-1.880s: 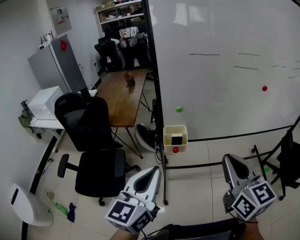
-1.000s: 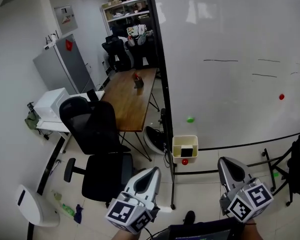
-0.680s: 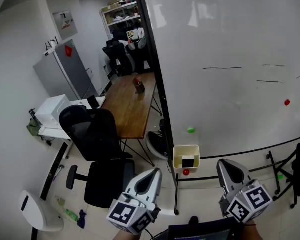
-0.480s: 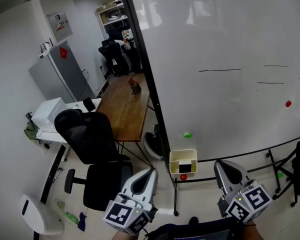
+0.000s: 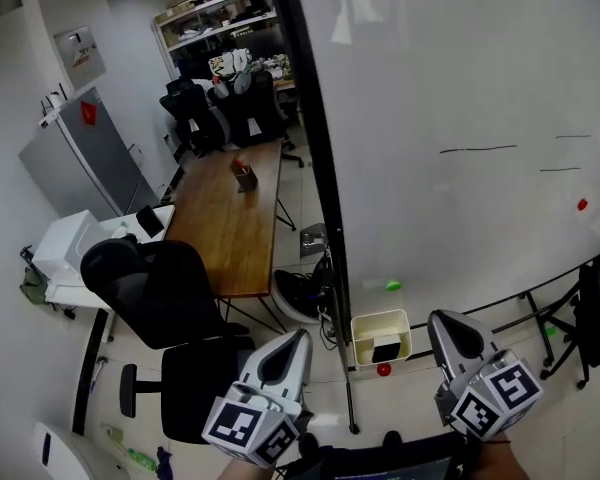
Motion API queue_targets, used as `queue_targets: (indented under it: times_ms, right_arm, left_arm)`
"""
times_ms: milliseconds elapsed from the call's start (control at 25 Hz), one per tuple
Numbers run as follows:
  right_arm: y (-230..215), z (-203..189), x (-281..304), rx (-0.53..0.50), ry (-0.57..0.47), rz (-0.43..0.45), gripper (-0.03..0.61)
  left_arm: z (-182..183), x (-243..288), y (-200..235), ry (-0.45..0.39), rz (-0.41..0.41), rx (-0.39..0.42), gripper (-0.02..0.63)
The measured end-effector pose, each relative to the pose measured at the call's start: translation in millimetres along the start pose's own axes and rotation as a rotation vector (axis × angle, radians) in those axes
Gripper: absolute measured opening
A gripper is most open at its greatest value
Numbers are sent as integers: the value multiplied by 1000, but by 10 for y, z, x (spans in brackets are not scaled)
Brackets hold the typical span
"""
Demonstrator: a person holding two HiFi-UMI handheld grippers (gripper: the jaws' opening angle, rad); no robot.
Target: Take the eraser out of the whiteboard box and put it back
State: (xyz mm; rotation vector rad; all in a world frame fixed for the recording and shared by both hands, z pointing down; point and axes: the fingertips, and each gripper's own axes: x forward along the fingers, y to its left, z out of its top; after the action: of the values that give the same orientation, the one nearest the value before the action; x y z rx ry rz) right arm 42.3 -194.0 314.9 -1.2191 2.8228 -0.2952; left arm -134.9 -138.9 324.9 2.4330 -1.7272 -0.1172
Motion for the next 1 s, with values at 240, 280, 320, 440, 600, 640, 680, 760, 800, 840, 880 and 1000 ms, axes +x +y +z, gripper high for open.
queue_targets:
  times_ms: [240,280,320,440,600,640,680,760,800,840,880,1000]
  right_arm:
    - [270,-196,554,-62,28,-50,25]
    - [312,-214,592,-61,37,-57,46]
    - [360,-230,620,-60,46,-65,100]
    - [449,-309,728,-78,74,-94,144]
    - [423,-486,793,-66,109,-119,186]
    - [418,-525,789,-57,115,-124,186]
    - [414,-563,793,-49,119,-127,186]
    - [385,-651,825,-45,132,-131,186]
    - [358,-712,845,-49,143,-134,186]
    - [326,-787,862,-50,158,-139,186]
    - [291,-874,877,-48,175,-144,191]
    - [174,-1165,911,-25,238,-157,239]
  left_arm:
    - [5,76,747,11,-15,-12,23]
    - [8,80,800,14,-23,-17,23]
    - [24,72,839,13,-36,-19,23]
    - [43,52,993,5,-49,-31,23]
    - [-71,61,1086,28,-51,-55,23]
    - [-97,51,1086,35,-53,-56,23]
    - [-118,43,1091,40,-54,-56,23]
    - [-166,52,1113,47,-47,-57,23]
    - [-202,66,1127,50,-42,-62,23]
    - [-252,83,1141,56,-36,-70,24]
    - [-317,101,1153,65,-30,-78,24]
    - [-563,172,1164,104,-18,-86,23]
